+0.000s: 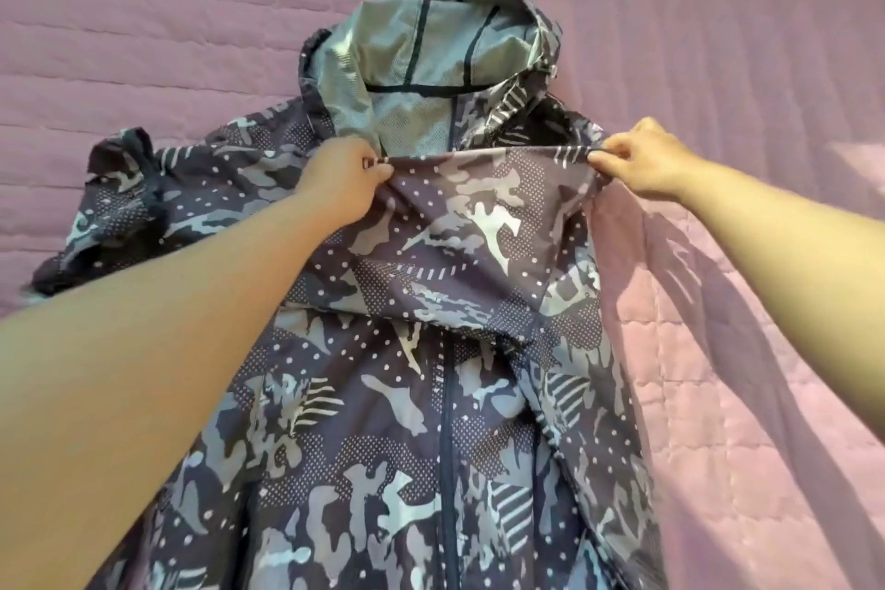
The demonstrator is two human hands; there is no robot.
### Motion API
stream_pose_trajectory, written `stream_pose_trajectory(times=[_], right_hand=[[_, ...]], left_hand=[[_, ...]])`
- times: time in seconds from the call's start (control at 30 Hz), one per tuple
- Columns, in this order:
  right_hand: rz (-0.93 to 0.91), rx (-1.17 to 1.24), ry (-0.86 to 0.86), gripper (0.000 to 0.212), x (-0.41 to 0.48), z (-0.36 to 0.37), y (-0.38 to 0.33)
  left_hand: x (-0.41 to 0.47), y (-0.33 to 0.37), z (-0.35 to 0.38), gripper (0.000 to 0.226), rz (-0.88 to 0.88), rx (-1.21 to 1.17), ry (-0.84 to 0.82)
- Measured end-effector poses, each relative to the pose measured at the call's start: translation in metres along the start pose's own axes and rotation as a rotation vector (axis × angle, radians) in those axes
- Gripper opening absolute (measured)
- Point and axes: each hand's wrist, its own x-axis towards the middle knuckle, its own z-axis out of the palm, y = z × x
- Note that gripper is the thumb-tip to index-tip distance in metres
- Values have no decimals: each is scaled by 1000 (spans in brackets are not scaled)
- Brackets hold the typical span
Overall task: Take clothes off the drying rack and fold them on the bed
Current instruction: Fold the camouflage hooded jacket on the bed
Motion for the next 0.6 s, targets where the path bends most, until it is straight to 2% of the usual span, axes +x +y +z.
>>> stream_pose_trajectory(times=[0.03, 0.1, 0.17, 0.23, 0.3, 0.37, 0.4, 0.43, 0.5, 0.6], right_hand=[[65, -13, 76, 33, -1, -4, -5], [155, 40, 313, 29, -4, -8, -21], [153, 215, 456, 30, -12, -1, -42], [71, 315, 510, 35, -29, 15, -55], [-78, 312, 469, 35, -57, 42, -64], [-238, 198, 278, 48, -91, 75, -69], [-284, 130, 154, 54, -108, 90, -70], [-301, 71, 48, 56, -122, 105, -69], [-305, 27, -58, 55, -143, 126, -67], [-316, 94, -77, 54, -173, 141, -69]], left_hand=[[-1, -2, -1, 27, -19, -3, 68], [-4, -1, 2, 24, -56, 9, 155], [-12, 3, 7, 27, -73, 46, 173], [-28, 9, 16, 42, 7, 186, 215], [-45, 8, 28, 54, 224, 351, 214], [-58, 2, 44, 56, 407, 506, 38], [-60, -5, 51, 57, 435, 602, -70], [-61, -14, 57, 58, 410, 676, -164], [-59, -29, 60, 60, 316, 713, -280], [-58, -33, 58, 61, 278, 708, -295]])
